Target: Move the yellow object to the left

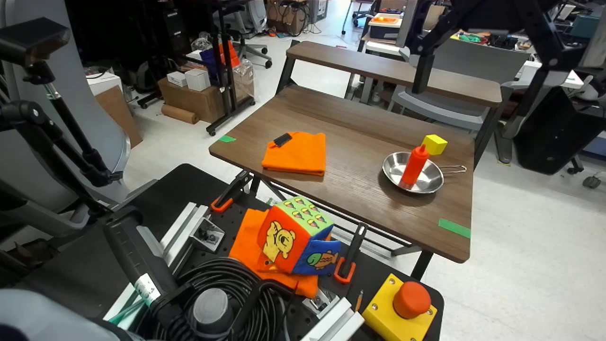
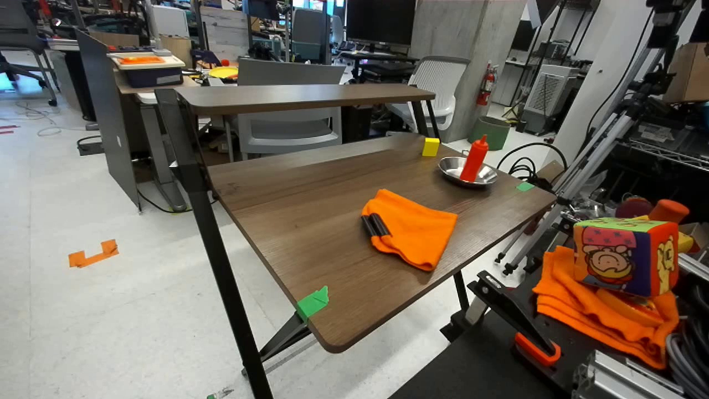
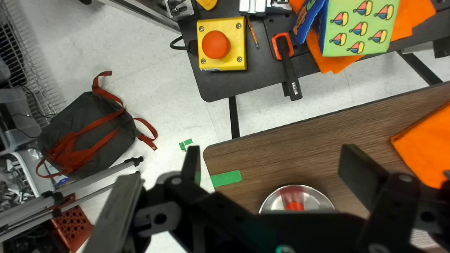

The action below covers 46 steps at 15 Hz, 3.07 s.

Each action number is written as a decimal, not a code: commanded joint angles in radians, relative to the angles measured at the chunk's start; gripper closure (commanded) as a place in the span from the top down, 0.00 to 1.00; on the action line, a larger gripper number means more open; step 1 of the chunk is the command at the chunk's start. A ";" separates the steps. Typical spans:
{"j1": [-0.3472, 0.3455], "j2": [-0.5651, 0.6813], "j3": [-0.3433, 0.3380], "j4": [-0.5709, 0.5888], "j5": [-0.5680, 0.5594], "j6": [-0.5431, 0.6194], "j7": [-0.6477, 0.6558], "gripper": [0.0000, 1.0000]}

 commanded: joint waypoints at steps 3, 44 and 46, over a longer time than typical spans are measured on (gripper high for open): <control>0.042 0.193 -0.003 0.231 0.028 -0.056 0.025 1.00; 0.063 1.760 -0.063 2.004 0.264 -0.357 0.461 1.00; 0.066 1.756 -0.071 1.983 0.261 -0.342 0.471 1.00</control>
